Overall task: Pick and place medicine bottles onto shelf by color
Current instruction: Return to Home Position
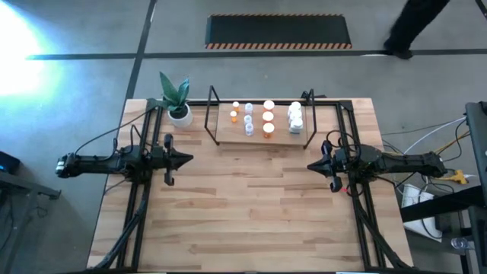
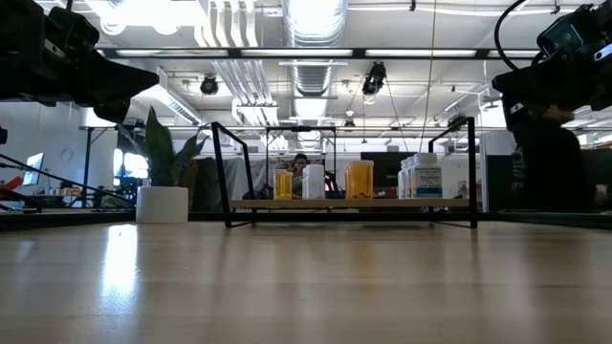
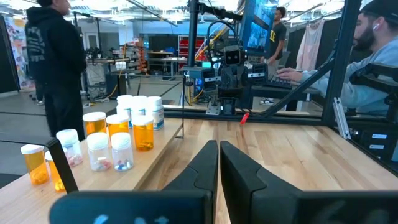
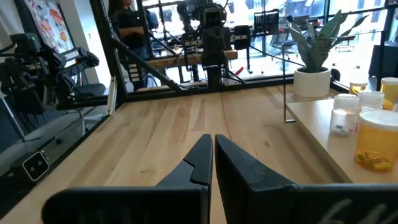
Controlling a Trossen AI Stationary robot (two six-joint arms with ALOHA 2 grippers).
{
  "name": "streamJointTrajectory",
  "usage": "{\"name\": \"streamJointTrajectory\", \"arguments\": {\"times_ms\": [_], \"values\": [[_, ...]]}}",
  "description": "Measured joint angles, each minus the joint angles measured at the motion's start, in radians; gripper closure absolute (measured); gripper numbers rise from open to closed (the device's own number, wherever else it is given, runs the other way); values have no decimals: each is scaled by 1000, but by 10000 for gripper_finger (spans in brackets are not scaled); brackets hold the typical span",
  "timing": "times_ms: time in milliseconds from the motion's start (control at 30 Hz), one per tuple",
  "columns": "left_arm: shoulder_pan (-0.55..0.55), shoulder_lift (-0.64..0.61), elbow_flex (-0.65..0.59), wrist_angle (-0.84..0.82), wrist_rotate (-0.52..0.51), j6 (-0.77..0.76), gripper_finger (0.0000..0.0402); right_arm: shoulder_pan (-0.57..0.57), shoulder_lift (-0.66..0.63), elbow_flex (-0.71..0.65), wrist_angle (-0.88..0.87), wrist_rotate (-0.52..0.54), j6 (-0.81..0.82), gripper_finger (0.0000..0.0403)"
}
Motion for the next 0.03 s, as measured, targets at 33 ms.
{"name": "streamJointTrajectory", "arguments": {"times_ms": [33], "values": [[0,0,0,0,0,0,402,0,0,0,0,0,0,394]]}}
